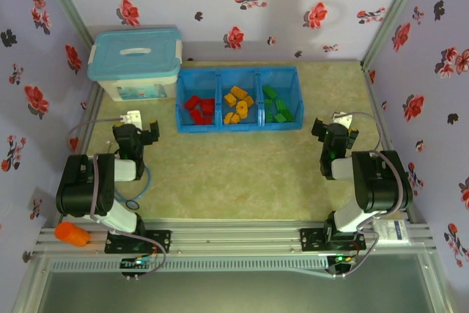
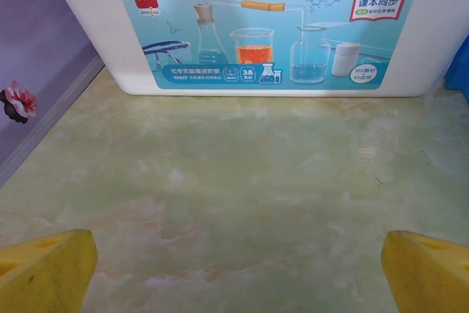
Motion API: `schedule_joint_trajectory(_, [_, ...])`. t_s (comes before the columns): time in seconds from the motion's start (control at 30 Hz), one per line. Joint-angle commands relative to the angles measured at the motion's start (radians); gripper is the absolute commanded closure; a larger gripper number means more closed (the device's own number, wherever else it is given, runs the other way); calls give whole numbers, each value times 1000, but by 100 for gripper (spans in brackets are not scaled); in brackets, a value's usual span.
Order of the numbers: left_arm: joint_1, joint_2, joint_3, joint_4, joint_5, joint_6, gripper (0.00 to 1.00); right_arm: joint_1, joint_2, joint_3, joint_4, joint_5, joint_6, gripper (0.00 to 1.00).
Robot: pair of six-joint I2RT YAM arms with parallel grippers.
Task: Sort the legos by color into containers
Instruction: Reset both arms
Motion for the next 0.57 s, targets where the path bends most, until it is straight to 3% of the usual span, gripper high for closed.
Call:
schedule_joint_trajectory(0.0, [-5, -10, 0, -1, 10, -9, 0, 4, -10, -6, 4, -7, 13, 1])
schedule_joint_trajectory(0.53, [4, -12, 1, -8, 31, -11, 0, 4, -11, -5, 1, -7, 13, 1])
